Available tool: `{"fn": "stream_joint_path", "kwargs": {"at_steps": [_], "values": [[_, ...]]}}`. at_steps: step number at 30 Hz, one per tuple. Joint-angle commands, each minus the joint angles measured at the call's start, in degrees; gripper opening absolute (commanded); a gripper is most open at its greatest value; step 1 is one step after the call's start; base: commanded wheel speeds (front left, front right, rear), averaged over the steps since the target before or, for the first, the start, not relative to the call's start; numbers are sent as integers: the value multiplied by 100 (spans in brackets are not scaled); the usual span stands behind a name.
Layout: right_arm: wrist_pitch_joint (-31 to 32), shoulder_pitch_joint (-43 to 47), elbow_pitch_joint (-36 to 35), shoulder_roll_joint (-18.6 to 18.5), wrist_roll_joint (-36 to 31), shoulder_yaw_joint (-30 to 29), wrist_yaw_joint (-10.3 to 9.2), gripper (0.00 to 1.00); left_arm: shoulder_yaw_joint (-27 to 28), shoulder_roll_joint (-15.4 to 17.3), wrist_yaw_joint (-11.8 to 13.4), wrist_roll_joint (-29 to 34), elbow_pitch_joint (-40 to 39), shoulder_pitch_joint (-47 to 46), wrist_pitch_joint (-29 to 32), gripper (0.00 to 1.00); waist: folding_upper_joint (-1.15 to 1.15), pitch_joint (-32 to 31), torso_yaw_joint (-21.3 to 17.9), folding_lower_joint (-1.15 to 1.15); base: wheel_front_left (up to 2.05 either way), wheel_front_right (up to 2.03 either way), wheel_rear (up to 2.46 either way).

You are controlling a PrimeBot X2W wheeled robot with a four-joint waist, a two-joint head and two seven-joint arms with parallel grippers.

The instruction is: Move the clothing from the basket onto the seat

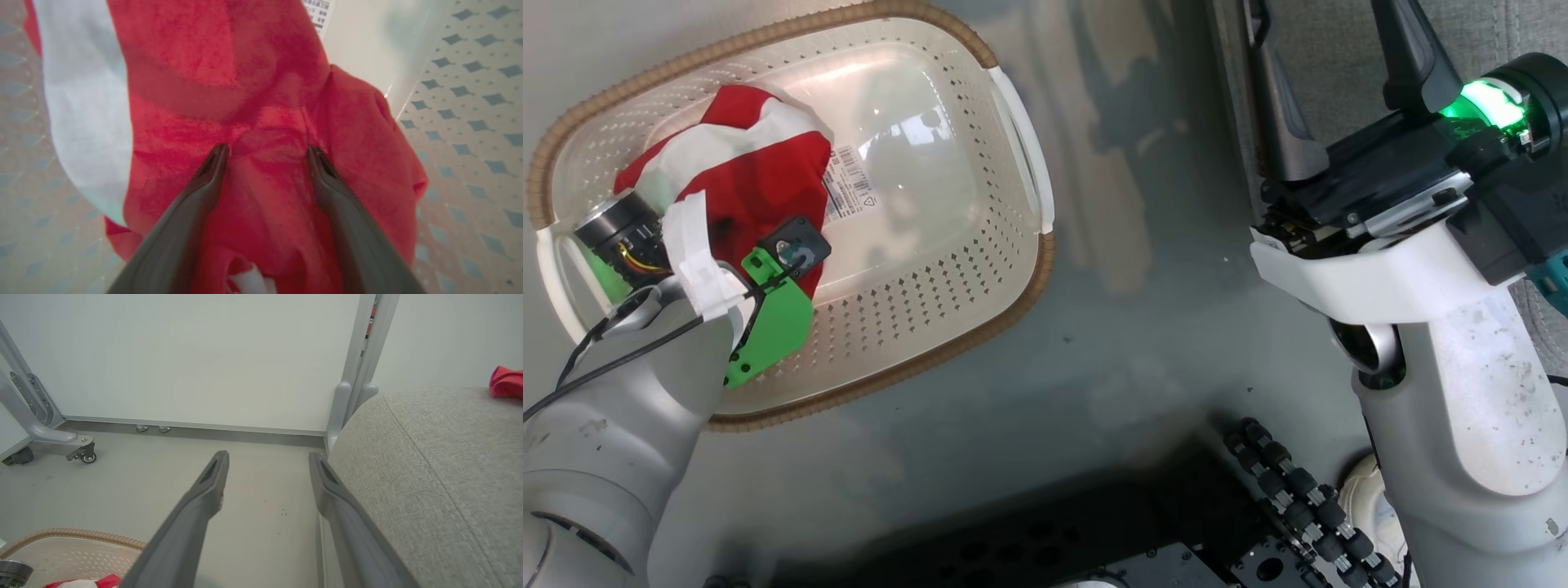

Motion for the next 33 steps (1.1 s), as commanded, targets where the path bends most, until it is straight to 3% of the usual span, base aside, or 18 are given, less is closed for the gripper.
{"fn": "stream_joint_path", "kwargs": {"at_steps": [1,5,6,7,8,19,33], "values": [[-14,-45,-58,-12,-52,-26,-4,100,-15,11,1,-51,18,-102,72,100,0,108,-27,-1,0,0,0],[-14,32,-161,-12,-77,-57,-4,100,-108,-15,1,-111,29,-169,304,100,0,201,-51,-1,0,0,0],[-14,52,-182,-12,-92,-69,-4,100,-123,-29,1,-113,29,-200,350,71,0,218,-51,-1,0,0,0],[-14,71,-197,-12,-96,-78,-4,100,-122,-48,16,-136,30,-204,384,25,0,229,-48,-1,0,0,0],[-14,82,-204,-12,-101,-85,-4,100,-131,-73,35,-147,32,-192,420,0,0,231,-44,-1,0,0,0],[-14,78,-98,-13,-94,-185,-4,100,-211,-497,293,-241,35,13,184,0,0,-43,72,-1,0,0,0],[-15,424,329,-13,-14,-328,-4,100,-285,-1137,385,-410,-7,329,-477,0,0,-1122,381,-1,0,0,0]]}}
